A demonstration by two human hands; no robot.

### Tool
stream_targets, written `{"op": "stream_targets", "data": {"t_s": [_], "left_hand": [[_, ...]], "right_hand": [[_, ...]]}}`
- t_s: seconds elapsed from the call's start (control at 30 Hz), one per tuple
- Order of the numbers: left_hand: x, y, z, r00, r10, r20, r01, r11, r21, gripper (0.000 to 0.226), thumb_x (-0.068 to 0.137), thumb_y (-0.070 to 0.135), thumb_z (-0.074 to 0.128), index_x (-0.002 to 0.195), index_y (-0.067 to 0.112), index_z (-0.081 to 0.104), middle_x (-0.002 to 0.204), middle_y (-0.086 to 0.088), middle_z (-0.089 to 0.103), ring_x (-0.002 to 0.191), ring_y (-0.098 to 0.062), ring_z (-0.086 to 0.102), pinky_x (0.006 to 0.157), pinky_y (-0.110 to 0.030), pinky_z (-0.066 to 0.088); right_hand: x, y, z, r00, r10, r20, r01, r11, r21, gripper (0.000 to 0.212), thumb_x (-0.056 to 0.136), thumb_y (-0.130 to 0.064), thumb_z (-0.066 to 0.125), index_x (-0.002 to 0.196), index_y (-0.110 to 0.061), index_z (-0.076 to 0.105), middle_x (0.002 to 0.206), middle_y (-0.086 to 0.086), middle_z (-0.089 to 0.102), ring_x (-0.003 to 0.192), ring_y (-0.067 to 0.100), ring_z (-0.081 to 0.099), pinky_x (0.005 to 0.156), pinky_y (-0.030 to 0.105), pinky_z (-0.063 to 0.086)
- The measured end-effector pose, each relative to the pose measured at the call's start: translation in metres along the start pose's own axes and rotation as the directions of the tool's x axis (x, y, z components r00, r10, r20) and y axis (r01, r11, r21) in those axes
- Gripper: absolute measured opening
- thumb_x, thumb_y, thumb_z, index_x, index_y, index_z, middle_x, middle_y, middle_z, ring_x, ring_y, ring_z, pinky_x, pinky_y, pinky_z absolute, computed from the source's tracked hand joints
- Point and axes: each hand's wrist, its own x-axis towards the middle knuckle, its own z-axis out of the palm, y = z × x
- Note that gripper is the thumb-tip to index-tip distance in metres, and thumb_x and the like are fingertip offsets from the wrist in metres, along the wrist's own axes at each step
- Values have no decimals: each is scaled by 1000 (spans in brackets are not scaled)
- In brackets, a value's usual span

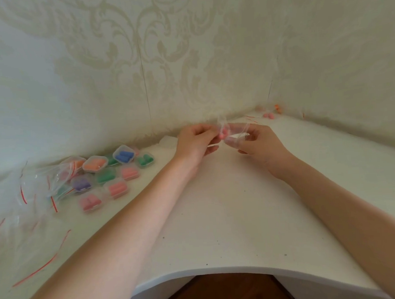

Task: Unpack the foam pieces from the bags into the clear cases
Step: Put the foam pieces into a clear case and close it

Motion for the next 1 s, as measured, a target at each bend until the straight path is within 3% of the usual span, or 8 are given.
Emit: {"op": "stream_targets", "data": {"t_s": [0.13, 0.27, 0.37, 0.5, 0.63, 0.73, 0.9, 1.0], "left_hand": [[0, -6, 6, 1000, 10, -3, -10, 999, 44, 19, 91, 17, 60, 73, 11, 61, 67, 2, 59, 57, -4, 56, 54, -17, 49], [0, -9, 10, 997, 23, -74, -22, 1000, 17, 14, 96, 12, 51, 86, 2, 53, 71, -8, 59, 56, -12, 58, 50, -18, 50], [3, -9, 12, 991, -3, -135, -5, 998, -58, 14, 98, 9, 44, 88, 1, 51, 74, -13, 60, 57, -15, 59, 49, -19, 51], [3, -12, 15, 990, -60, -124, 42, 989, -142, 25, 101, 6, 34, 107, -11, 51, 89, -23, 64, 47, -4, 57, 53, -20, 53], [1, -8, 17, 969, 1, -245, -35, 990, -135, 19, 100, 4, 35, 85, 3, 46, 68, -12, 58, 55, -14, 60, 50, -20, 54], [1, -9, 15, 957, 32, -289, -61, 994, -92, 24, 100, 4, 36, 77, 8, 43, 66, -9, 56, 57, -15, 59, 49, -20, 54], [-1, -5, 15, 977, 20, -215, -52, 988, -145, 13, 99, 10, 40, 92, 2, 47, 68, -19, 64, 57, -20, 66, 55, -26, 56], [-1, -3, 13, 989, 19, -146, -41, 988, -150, 26, 97, 20, 51, 78, 2, 52, 66, -14, 65, 55, -18, 64, 68, -31, 59]], "right_hand": [[1, -2, 2, 997, 13, -82, -12, 1000, 6, 7, 79, -30, 75, 81, -27, 69, 67, -17, 60, 65, 14, 41, 70, 32, 44], [1, 0, 3, 998, -57, 22, 60, 986, -159, 19, 81, -37, 71, 90, -20, 71, 89, 11, 69, 63, 14, 44, 65, 28, 37], [3, 0, 5, 990, -130, -54, 116, 970, -212, 11, 83, -31, 71, 90, -22, 70, 95, -3, 65, 63, 2, 48, 66, 14, 40], [4, -2, 8, 970, -213, -115, 179, 951, -253, 8, 83, -23, 72, 88, -25, 66, 91, -10, 51, 68, -5, 49, 64, 6, 39], [3, -3, 7, 976, -198, -95, 166, 948, -272, 15, 81, -26, 73, 89, -14, 66, 89, -17, 54, 72, 1, 47, 69, 4, 36], [4, -2, 6, 983, -174, -53, 154, 952, -266, 20, 80, -25, 74, 91, -9, 68, 95, -7, 58, 74, -2, 48, 69, 3, 35], [2, -2, 6, 979, -205, -23, 189, 938, -291, 9, 82, -28, 71, 89, -29, 64, 93, -16, 55, 74, -10, 48, 69, 2, 35], [0, -2, 6, 974, -224, -17, 204, 915, -348, 9, 87, -27, 66, 93, -28, 61, 91, -18, 52, 77, -4, 48, 68, 4, 34]]}}
